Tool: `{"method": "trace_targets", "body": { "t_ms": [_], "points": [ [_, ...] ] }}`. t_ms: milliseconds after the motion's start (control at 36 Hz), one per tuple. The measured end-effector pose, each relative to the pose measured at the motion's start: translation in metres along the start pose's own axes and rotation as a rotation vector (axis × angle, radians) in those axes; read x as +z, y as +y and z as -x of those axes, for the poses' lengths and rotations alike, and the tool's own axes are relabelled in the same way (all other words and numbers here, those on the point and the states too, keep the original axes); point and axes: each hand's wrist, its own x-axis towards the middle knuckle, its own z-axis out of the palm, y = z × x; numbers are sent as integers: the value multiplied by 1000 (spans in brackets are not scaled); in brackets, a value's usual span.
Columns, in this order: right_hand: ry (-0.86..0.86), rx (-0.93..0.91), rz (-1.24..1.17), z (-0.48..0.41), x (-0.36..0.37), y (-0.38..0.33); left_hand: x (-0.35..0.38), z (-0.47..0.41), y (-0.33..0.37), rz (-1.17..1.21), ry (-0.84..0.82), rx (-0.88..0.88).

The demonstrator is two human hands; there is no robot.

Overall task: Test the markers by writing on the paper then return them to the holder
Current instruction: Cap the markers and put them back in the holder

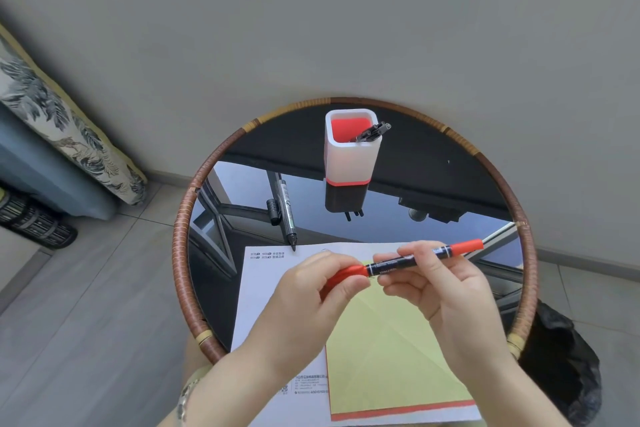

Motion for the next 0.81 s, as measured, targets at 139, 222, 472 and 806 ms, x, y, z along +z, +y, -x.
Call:
{"method": "trace_targets", "body": {
  "t_ms": [139, 222, 472, 806],
  "points": [
    [-25, -12, -58, 2, -1, 5, 2, 3, -5, -85, -10, 147],
    [-42, -31, -68, 3, 1, 7, 5, 3, -5, -90, -4, 145],
    [-52, -98, 34, -3, 2, 4, 1, -8, 8, 228, -89, -130],
    [-51, -97, 151, -21, 1, 3, -3, -32, -2, 487, -288, -407]
  ]
}}
